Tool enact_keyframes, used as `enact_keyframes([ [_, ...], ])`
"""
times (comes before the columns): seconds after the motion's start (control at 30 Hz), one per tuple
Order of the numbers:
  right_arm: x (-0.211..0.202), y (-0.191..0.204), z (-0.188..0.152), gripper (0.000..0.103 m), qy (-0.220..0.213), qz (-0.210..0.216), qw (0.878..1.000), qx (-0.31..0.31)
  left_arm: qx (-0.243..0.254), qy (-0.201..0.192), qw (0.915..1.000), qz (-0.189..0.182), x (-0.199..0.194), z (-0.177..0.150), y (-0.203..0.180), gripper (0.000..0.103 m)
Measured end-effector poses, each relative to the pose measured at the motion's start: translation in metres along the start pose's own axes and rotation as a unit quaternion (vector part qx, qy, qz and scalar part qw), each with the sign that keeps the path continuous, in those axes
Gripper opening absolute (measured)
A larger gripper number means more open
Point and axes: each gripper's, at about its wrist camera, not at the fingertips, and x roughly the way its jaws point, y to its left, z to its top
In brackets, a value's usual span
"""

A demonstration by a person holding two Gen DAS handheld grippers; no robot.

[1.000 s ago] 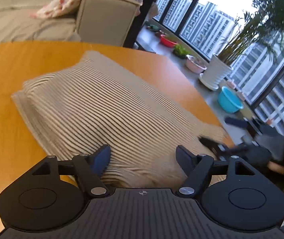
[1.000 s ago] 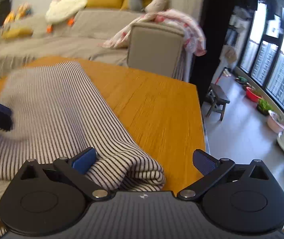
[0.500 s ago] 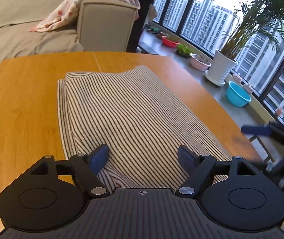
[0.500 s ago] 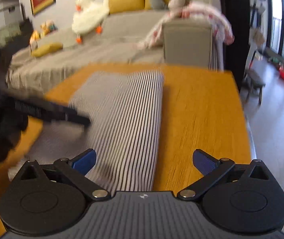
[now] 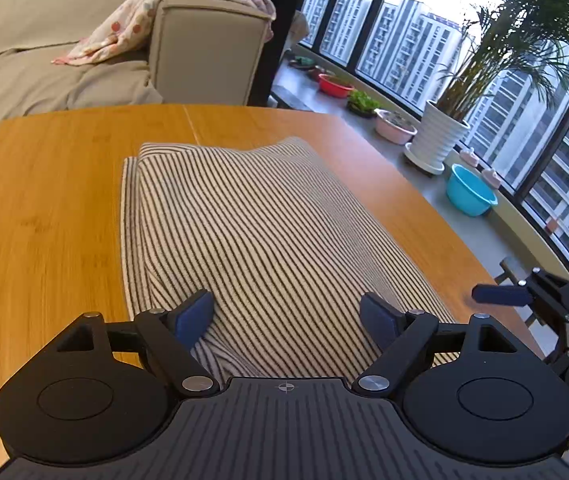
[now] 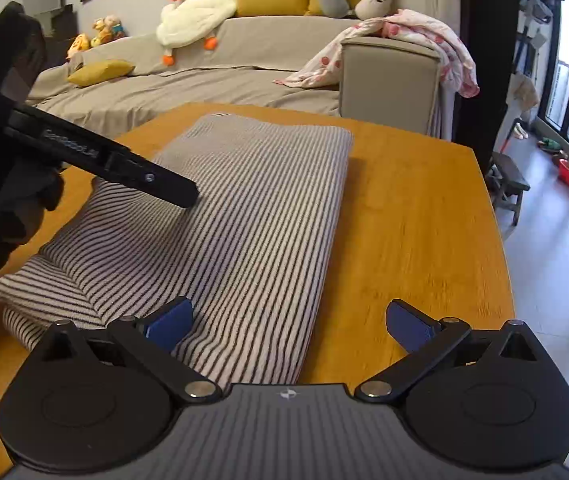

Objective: Fold clothes

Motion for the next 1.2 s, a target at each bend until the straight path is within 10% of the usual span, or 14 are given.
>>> enact_keyframes([
  [0.23, -0.030, 0.017, 0.017, 0.103, -0.080, 0.053, 0.995, -0.027, -0.004, -0.001, 1.0000, -0.002, -0.001, 0.000, 0.003, 0.087],
  [0.57, 0.008, 0.030, 0.003, 0.103, 0.001, 0.079, 0.997, -0.001, -0.001, 0.000, 1.0000, 0.003, -0.003, -0.001, 0.003, 0.088],
  [1.07, 0.005, 0.028, -0.009, 0.103, 0.001, 0.078, 0.997, 0.026, -0.007, -0.029, 0.9990, -0.033, -0.044, -0.015, 0.015, 0.091],
  [1.2, 0.006, 0.027, -0.009, 0.103, -0.001, 0.080, 0.996, 0.029, 0.031, 0.002, 0.9983, 0.050, -0.045, -0.032, 0.024, 0.091],
])
